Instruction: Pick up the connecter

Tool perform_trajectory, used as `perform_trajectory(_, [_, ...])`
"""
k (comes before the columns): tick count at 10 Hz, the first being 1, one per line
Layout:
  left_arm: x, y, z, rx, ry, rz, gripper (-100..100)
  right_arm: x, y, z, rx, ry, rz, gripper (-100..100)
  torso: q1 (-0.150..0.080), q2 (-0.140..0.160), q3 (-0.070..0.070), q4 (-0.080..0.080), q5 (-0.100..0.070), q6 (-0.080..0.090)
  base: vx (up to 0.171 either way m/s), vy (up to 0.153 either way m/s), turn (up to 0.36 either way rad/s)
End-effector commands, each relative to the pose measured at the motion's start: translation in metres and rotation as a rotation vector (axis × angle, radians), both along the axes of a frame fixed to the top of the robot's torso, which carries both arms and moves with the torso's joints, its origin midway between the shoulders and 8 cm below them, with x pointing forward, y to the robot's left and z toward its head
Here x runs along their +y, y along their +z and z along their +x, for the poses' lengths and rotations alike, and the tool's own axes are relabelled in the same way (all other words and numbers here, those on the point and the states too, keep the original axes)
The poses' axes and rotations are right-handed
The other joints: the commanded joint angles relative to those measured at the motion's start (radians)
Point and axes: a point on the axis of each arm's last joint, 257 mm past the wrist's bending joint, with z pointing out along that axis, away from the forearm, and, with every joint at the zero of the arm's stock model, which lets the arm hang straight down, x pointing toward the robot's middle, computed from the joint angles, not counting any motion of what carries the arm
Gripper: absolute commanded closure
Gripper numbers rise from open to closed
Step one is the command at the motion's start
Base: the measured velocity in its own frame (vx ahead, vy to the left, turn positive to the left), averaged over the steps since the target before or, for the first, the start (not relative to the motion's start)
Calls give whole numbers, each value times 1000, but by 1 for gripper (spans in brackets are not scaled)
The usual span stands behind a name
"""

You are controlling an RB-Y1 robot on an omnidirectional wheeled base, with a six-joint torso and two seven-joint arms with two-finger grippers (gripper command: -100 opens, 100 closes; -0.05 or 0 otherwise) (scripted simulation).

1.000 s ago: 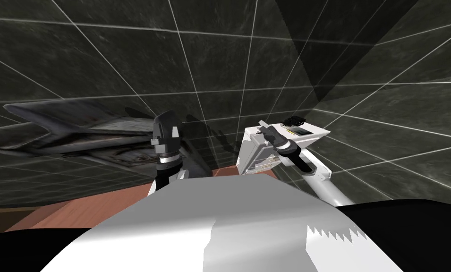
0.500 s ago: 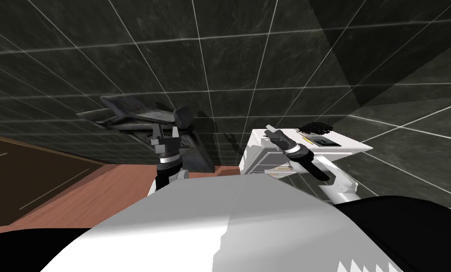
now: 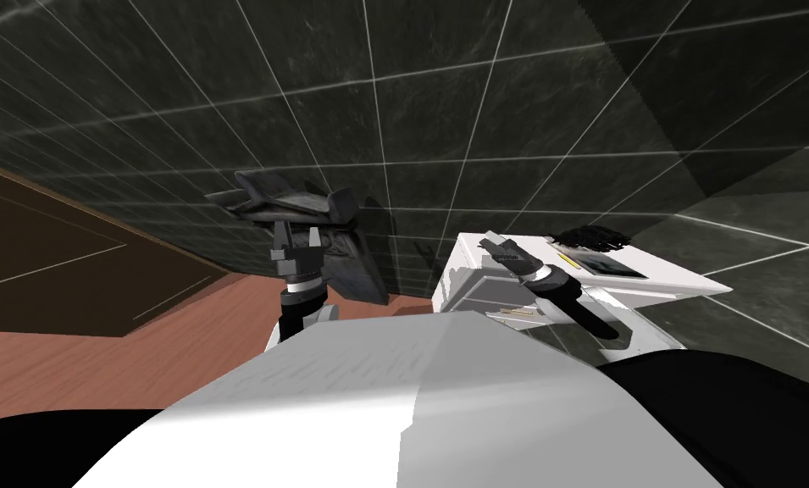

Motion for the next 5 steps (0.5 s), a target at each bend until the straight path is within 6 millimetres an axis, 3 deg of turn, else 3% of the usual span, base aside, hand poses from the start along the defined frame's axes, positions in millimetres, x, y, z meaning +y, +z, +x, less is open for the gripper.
perform_trajectory(1, [0,0,0,0,0,0,0,-16,-6,-4,27,-43,-36,-100,0,0,0,0,0,0,-62,-74,351])
perform_trajectory(2, [0,0,0,0,0,0,0,-18,-13,-7,49,-51,-36,-100,-1,1,0,0,0,-1,-58,-67,234])
perform_trajectory(4, [0,0,0,0,0,0,0,-48,-26,-14,102,-127,-102,-100,-1,0,0,0,0,-1,-81,-62,423])
perform_trajectory(5, [0,0,0,0,0,0,0,-50,-33,-18,126,-134,-103,-100,-1,2,1,0,0,-1,-94,-65,266])
